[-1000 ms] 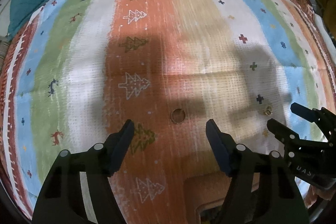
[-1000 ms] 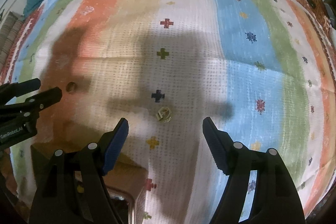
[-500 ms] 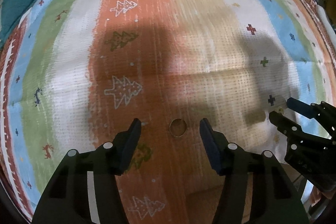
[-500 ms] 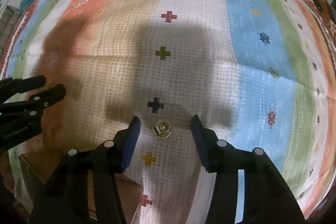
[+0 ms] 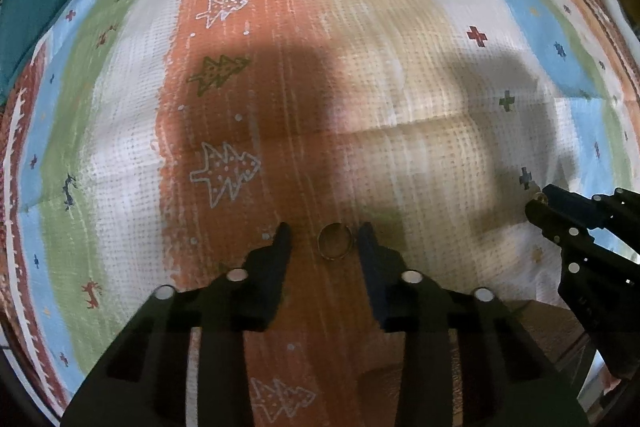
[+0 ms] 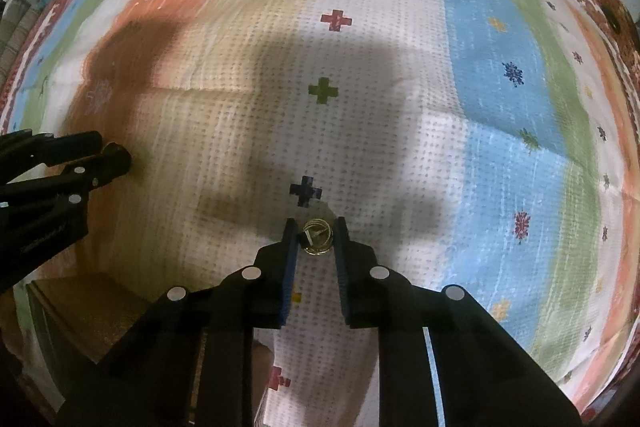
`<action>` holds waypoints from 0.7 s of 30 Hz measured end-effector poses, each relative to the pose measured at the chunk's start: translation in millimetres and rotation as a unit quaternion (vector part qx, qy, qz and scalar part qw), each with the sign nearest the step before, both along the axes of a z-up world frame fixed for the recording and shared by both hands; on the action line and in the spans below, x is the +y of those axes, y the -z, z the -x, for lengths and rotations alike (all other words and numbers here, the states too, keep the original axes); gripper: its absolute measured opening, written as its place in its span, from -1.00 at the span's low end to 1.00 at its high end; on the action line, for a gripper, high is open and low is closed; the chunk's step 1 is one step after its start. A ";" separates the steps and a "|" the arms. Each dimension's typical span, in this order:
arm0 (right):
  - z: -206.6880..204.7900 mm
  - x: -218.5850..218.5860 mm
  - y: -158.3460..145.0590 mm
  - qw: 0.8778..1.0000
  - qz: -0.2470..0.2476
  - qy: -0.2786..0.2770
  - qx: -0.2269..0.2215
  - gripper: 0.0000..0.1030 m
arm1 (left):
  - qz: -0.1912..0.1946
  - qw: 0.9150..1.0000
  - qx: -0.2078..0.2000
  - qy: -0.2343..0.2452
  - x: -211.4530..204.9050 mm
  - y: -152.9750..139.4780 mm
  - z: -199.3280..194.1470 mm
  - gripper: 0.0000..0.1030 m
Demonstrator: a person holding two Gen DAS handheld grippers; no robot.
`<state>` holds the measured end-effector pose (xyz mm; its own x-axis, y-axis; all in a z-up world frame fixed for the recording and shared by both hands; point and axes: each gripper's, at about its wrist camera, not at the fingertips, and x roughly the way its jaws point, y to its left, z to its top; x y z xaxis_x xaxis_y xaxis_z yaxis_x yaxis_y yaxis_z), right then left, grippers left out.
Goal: Organize jewelry
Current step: 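Grasp the small brown ring with left tool while right grasps the gold charm, then lift the ring and charm and carry both over the silver tin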
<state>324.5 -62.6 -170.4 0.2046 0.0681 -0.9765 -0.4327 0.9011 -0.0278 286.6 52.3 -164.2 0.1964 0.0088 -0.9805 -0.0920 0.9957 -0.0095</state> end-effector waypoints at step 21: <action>23.9 -27.1 -43.5 0.998 -0.041 0.007 -0.037 -0.69 | 0.021 0.998 -0.049 -0.011 9.2 -42.0 33.4 -0.65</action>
<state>300.6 -89.6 -126.8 0.2781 0.1433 -0.9498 -0.4204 0.9073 0.0138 253.2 61.6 -122.2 0.2924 -0.0255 -0.9559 -0.1114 0.9919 -0.0605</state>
